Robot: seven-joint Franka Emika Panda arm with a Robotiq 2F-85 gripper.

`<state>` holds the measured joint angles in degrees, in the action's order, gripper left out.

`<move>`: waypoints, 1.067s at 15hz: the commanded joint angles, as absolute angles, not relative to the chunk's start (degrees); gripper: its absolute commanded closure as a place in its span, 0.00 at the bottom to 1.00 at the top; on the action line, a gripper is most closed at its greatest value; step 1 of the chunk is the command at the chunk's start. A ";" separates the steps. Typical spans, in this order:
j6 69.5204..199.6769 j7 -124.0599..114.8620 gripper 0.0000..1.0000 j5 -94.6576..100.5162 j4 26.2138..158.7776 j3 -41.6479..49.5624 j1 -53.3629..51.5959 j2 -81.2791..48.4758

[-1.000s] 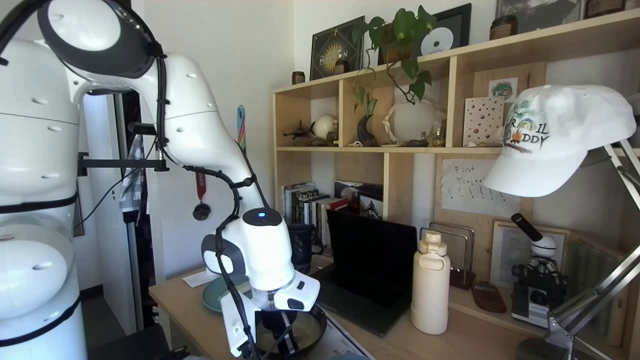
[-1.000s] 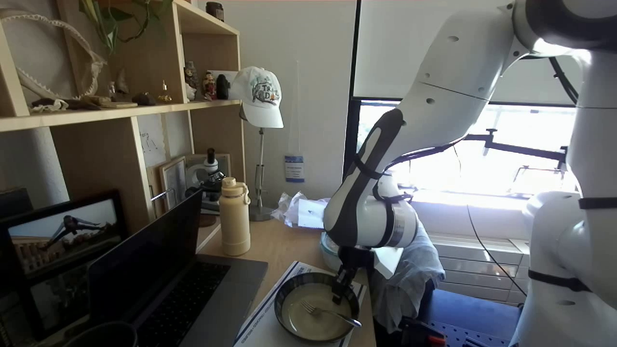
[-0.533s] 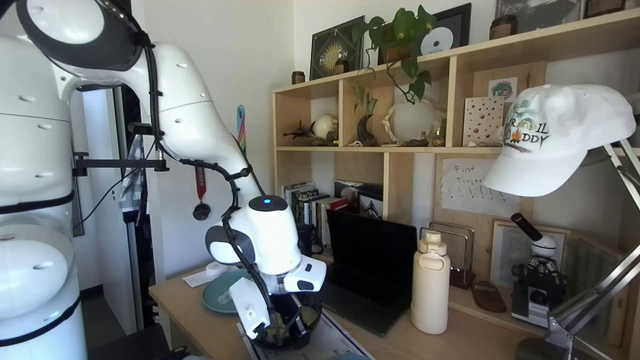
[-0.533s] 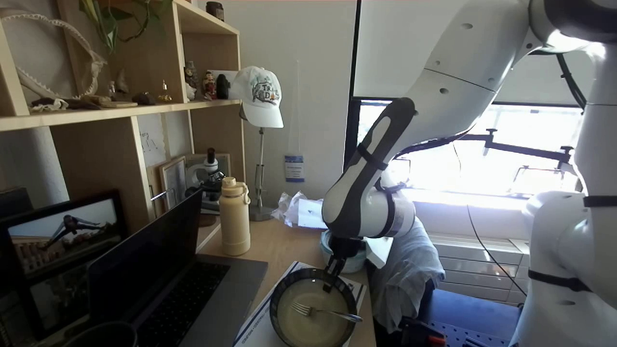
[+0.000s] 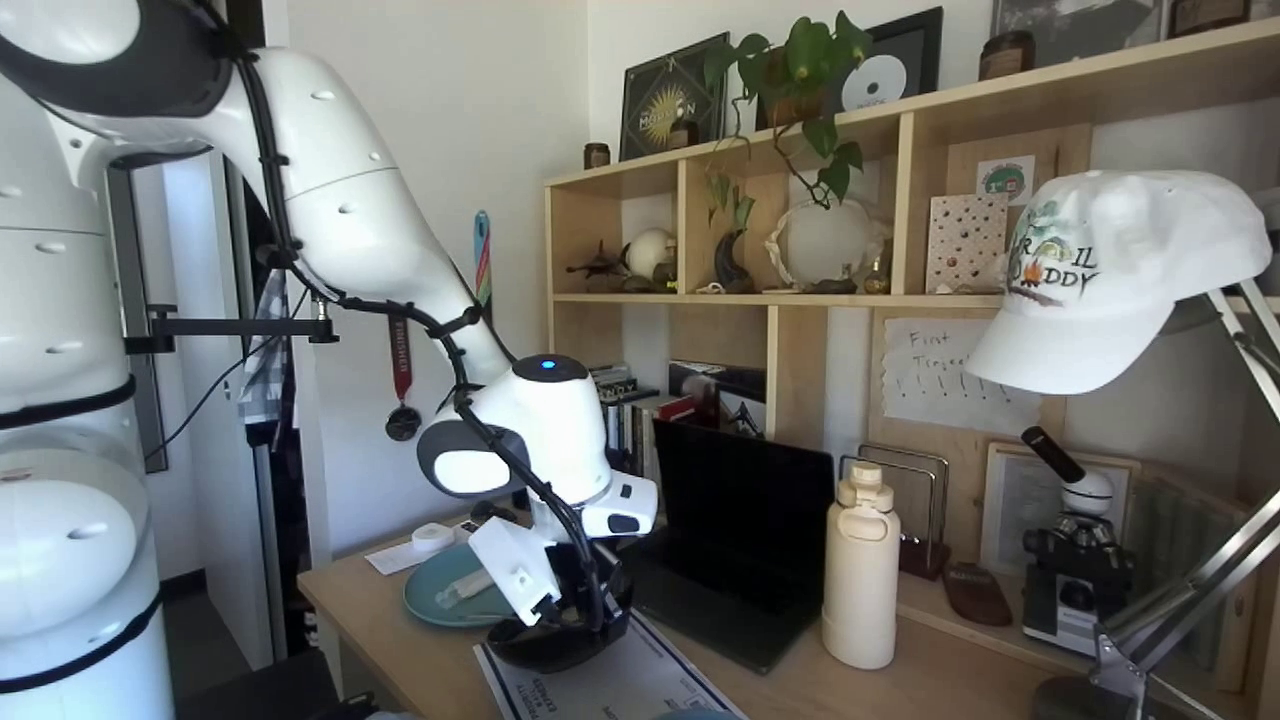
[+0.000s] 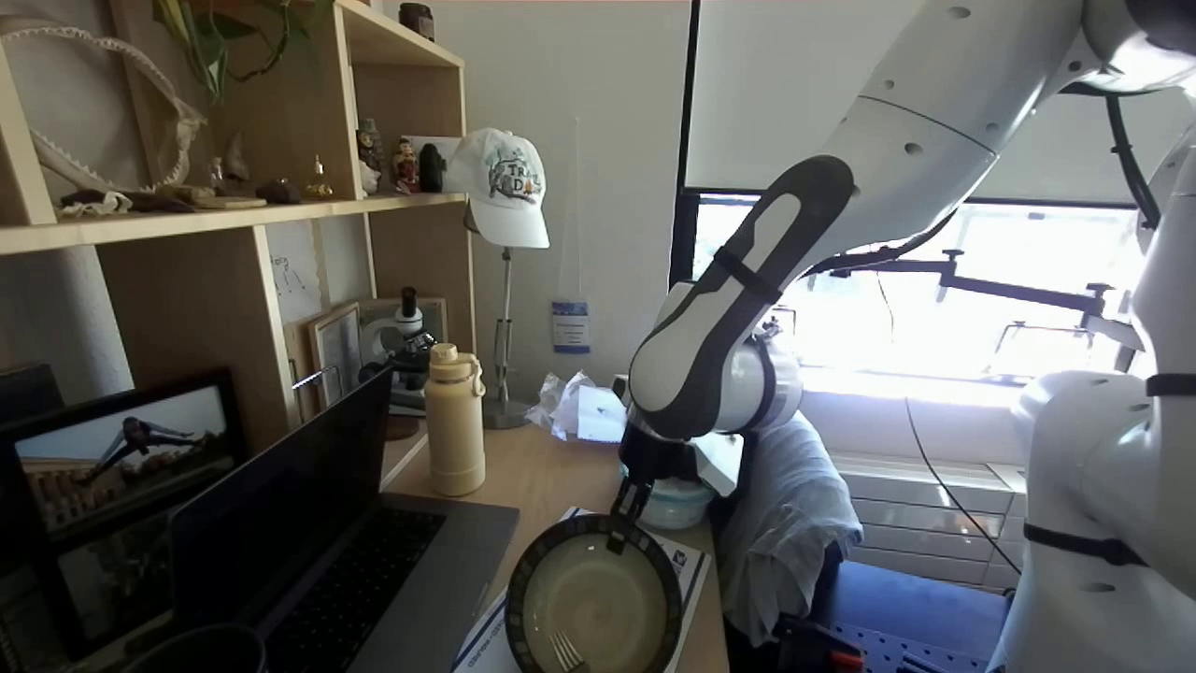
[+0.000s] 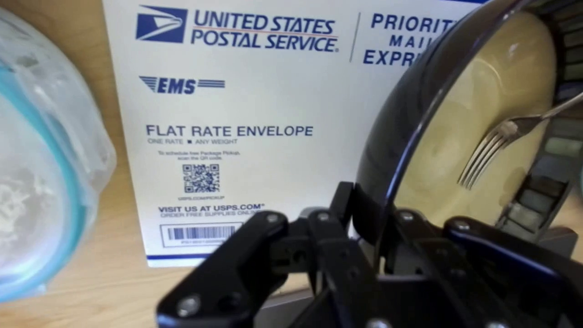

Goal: Put the bowl on the plate

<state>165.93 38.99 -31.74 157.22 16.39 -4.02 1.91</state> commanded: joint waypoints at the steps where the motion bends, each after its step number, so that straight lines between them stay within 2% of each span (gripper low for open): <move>1: 157.57 42.73 0.95 -39.39 156.36 16.84 -4.93 8.65; 7: 150.65 57.12 0.95 -59.87 154.84 18.12 -6.63 10.35; 16: 149.38 56.39 0.95 -54.88 151.28 11.24 -12.28 3.69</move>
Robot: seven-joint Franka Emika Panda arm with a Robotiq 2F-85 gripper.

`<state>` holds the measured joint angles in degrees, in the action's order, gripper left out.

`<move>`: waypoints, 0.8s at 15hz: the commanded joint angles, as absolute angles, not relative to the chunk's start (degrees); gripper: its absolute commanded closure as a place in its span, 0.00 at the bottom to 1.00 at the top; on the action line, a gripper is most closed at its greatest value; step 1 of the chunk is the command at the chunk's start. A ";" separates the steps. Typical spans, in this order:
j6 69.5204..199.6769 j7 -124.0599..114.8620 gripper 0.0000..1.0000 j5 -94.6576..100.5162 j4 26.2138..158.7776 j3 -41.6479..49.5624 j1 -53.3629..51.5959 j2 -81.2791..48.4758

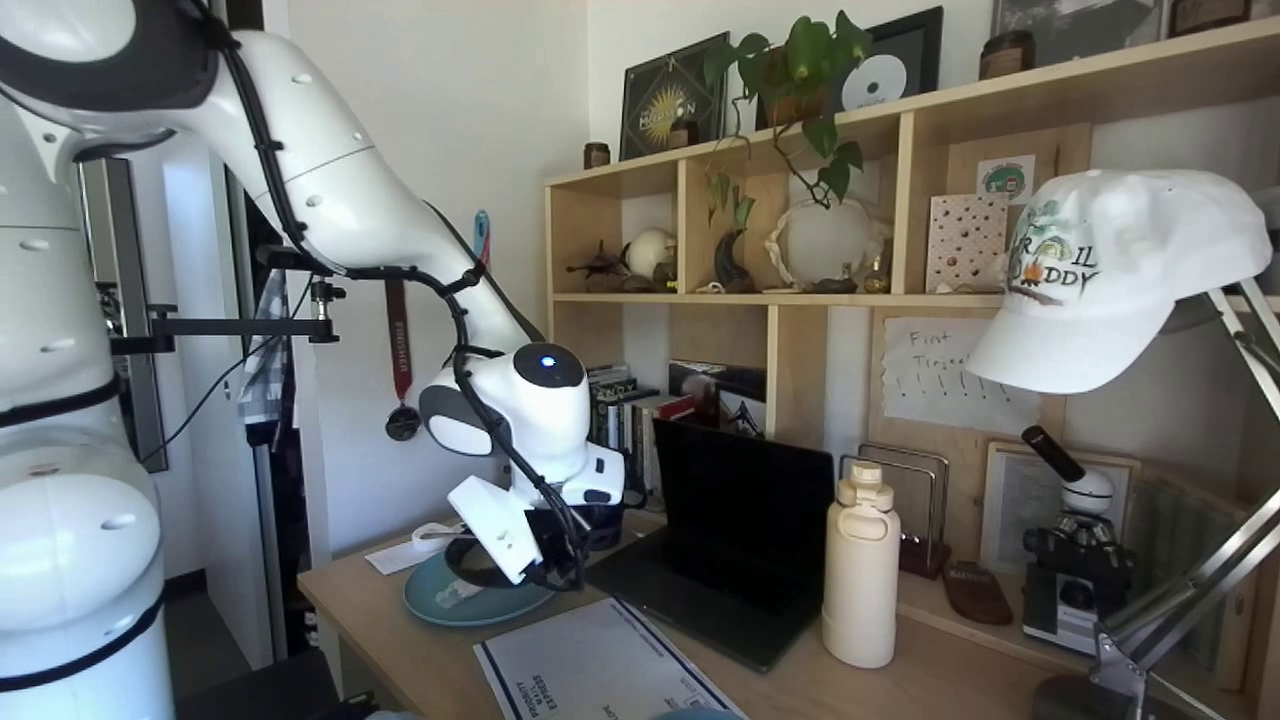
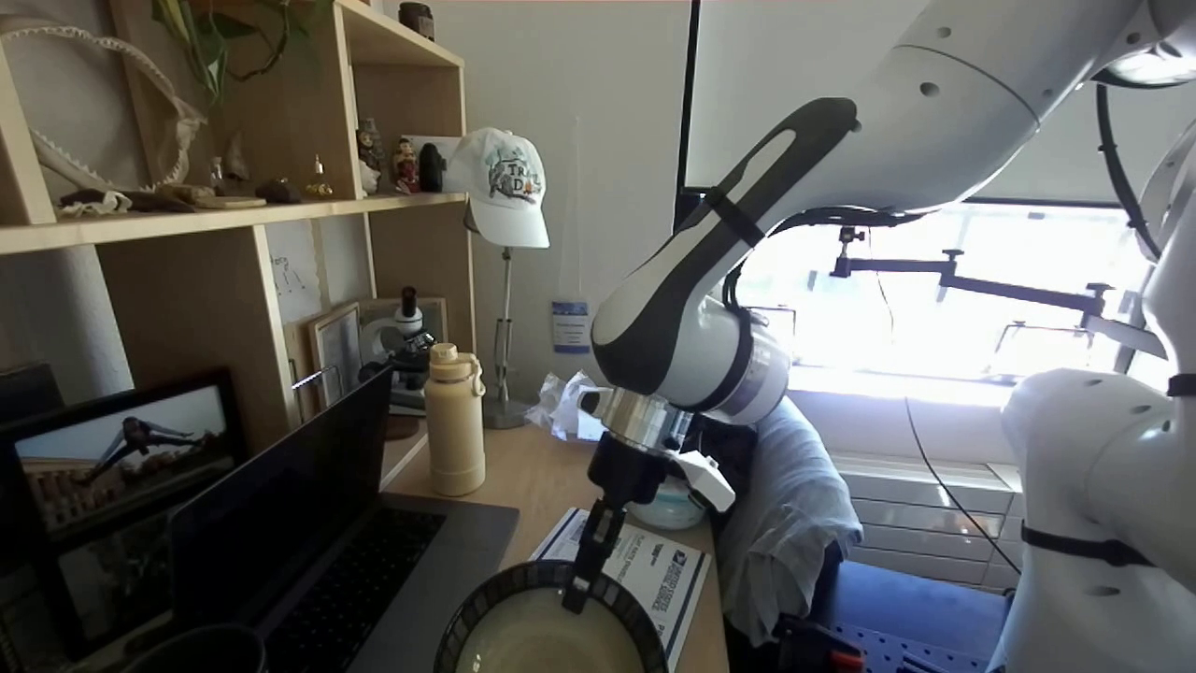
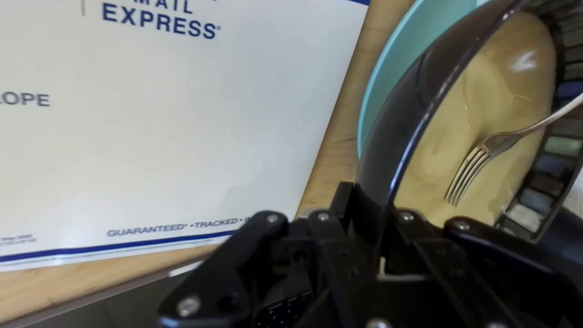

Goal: Put the bowl on the plate

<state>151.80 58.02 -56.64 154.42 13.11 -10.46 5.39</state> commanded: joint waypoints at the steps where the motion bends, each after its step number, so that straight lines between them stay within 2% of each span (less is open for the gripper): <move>1: 148.89 56.61 0.95 -54.58 150.48 10.57 -12.98 2.81; 9: 147.07 58.04 0.95 -54.59 143.98 7.29 -16.09 -5.22; 10: 147.45 57.48 0.95 -53.79 143.48 2.24 -11.38 -5.98; 12: 147.49 57.67 0.95 -53.32 142.43 -0.01 -9.77 -7.86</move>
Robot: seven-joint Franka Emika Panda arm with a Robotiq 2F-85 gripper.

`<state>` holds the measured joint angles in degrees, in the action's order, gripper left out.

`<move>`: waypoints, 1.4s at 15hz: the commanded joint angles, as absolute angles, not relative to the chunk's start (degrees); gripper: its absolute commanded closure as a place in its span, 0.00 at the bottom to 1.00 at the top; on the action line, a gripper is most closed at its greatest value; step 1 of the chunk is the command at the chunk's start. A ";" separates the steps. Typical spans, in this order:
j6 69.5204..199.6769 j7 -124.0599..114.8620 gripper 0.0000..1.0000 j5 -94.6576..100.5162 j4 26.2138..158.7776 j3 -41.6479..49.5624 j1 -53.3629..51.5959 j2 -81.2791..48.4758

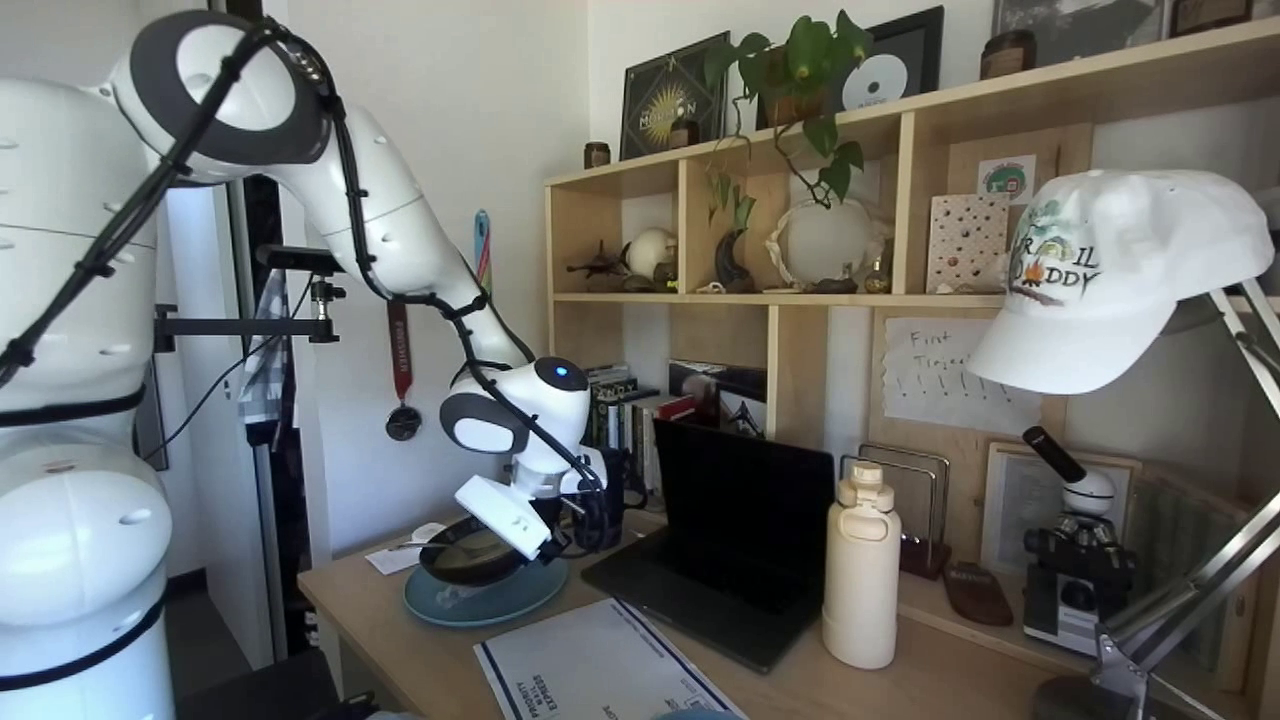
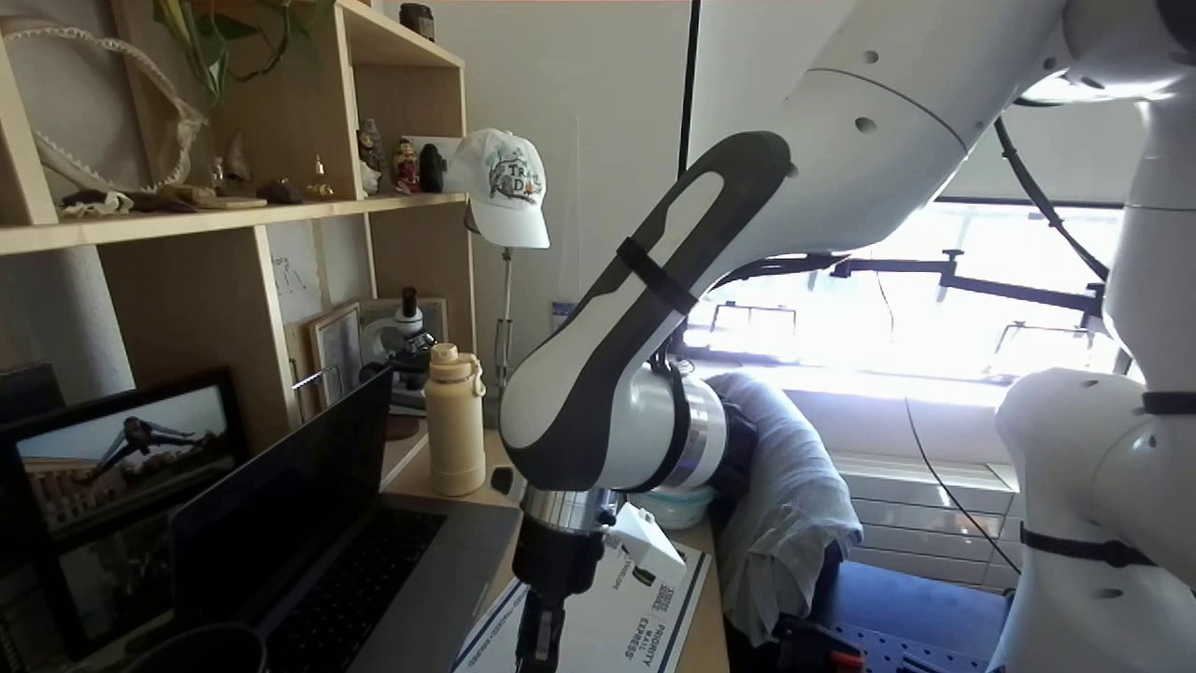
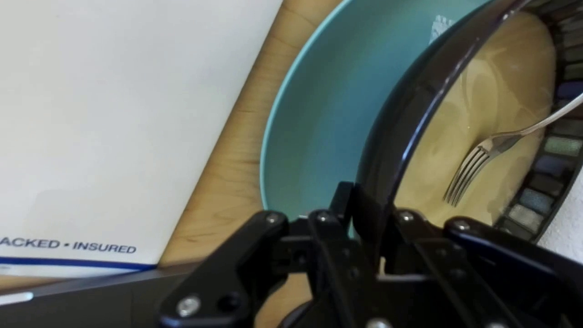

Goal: Put the bowl on the plate

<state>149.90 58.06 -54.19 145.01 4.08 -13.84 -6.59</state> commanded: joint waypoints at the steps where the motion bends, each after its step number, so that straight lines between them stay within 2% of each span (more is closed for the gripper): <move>1: 147.01 57.70 0.95 -53.32 141.98 -1.33 -8.82 -8.50; 9: 146.88 57.61 0.95 -52.71 139.58 -6.65 -4.61 -13.54; 10: 146.72 57.21 0.68 -52.16 139.39 -6.77 -4.38 -13.67; 11: 146.46 56.74 0.60 -51.08 139.32 -6.66 -4.28 -13.58; 19: 144.08 53.15 0.01 -41.74 138.38 -5.69 -2.96 -10.63; 21: 143.30 48.52 0.00 -34.53 138.51 -5.02 -3.01 -8.21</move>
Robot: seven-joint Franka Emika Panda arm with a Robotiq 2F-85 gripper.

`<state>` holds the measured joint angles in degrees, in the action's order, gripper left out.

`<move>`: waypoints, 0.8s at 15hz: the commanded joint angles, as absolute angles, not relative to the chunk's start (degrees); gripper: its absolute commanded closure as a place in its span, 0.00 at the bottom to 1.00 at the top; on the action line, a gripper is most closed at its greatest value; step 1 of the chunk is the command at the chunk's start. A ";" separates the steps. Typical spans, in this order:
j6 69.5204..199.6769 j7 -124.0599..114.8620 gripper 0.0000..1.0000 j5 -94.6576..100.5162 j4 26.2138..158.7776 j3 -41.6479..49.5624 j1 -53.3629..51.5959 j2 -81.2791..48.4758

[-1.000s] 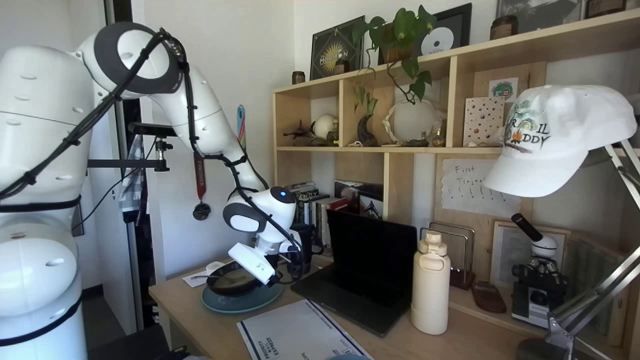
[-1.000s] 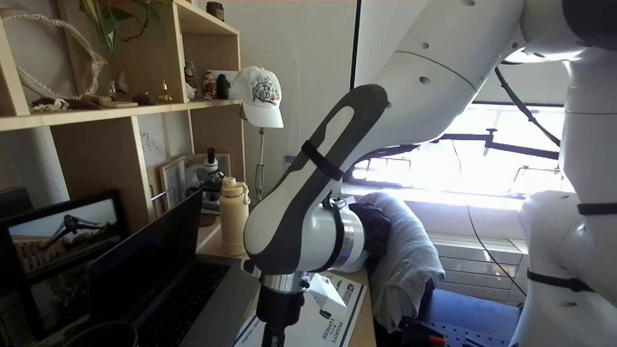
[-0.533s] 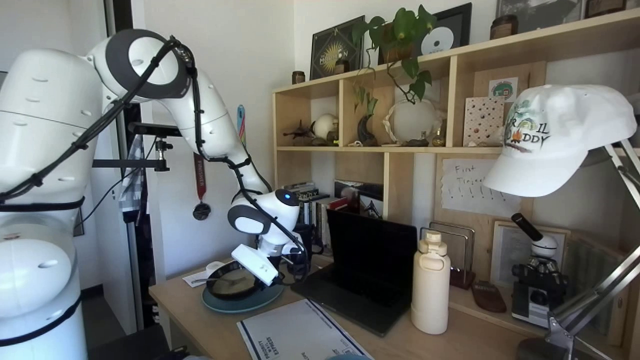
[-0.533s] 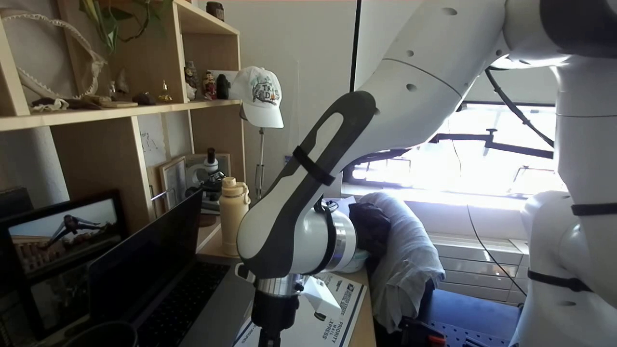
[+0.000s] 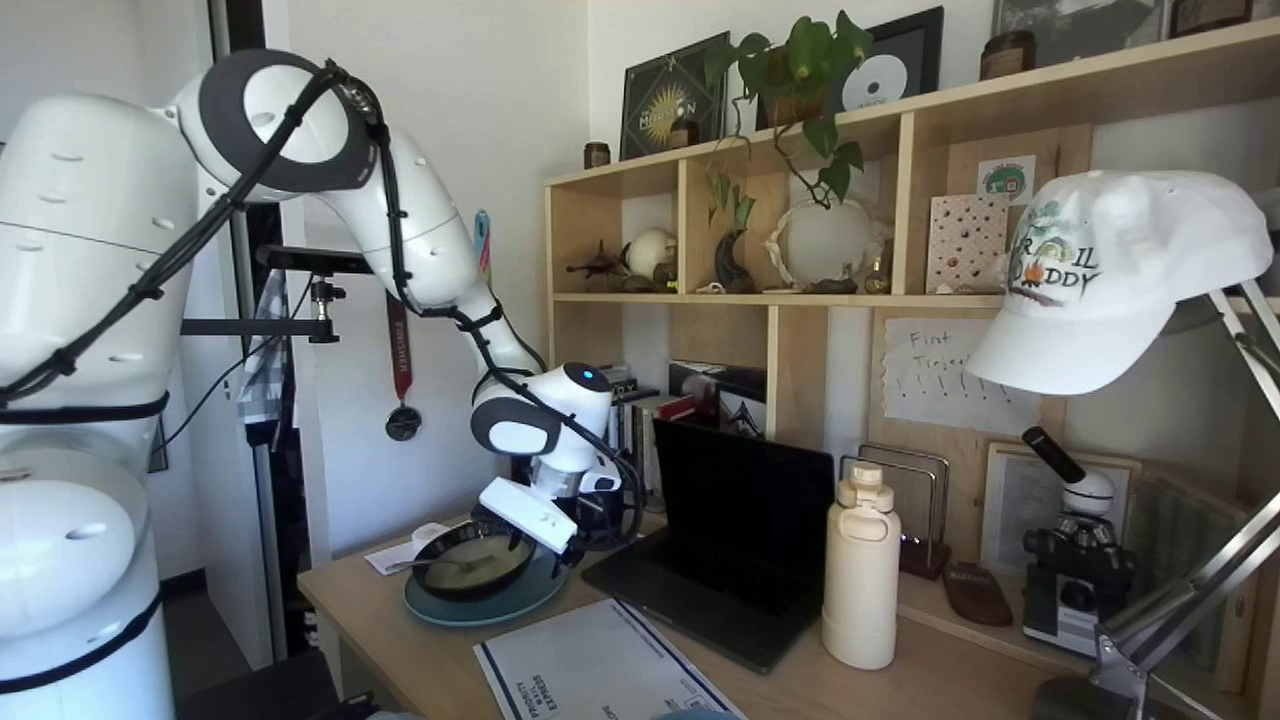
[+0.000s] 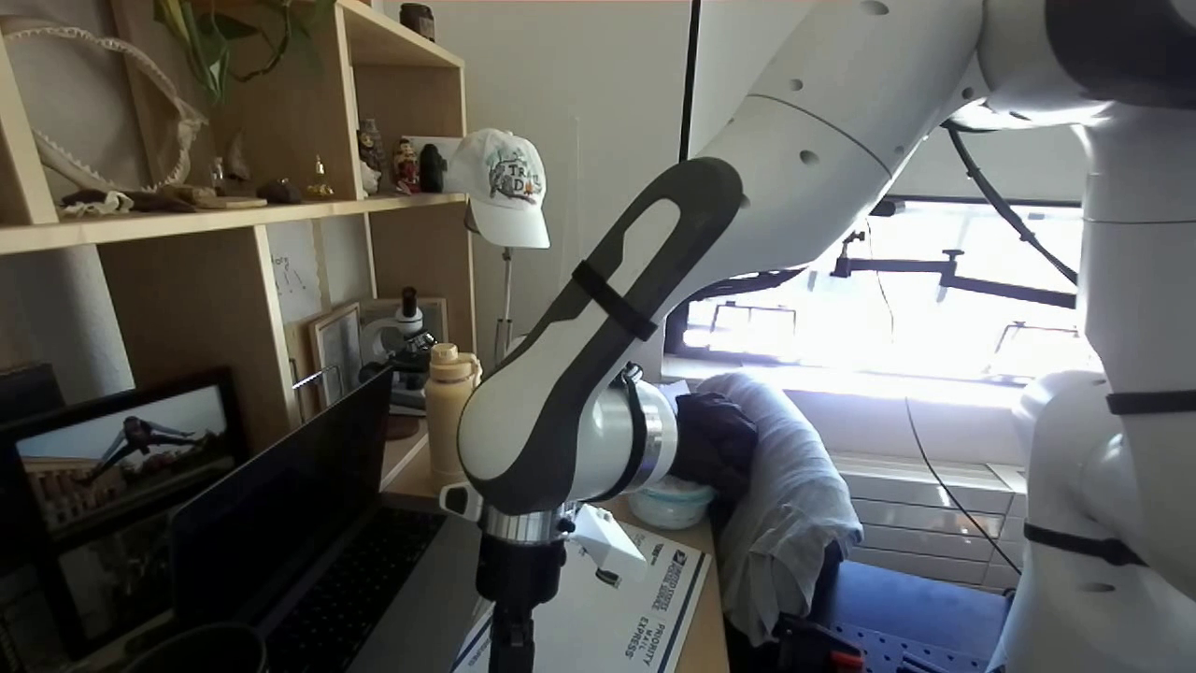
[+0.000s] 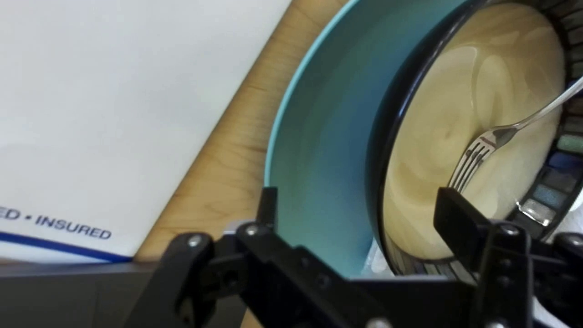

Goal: Put the bowl on the plate

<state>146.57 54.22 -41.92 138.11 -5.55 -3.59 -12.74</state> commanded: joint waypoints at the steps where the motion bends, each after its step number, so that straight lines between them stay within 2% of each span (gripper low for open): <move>1: 142.61 46.05 0.00 -30.81 138.47 -4.76 -2.82 -6.73; 12: 135.49 33.86 0.00 -13.49 139.63 -2.43 -2.49 10.92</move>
<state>137.47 37.61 -17.21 137.80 -3.36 -2.17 5.65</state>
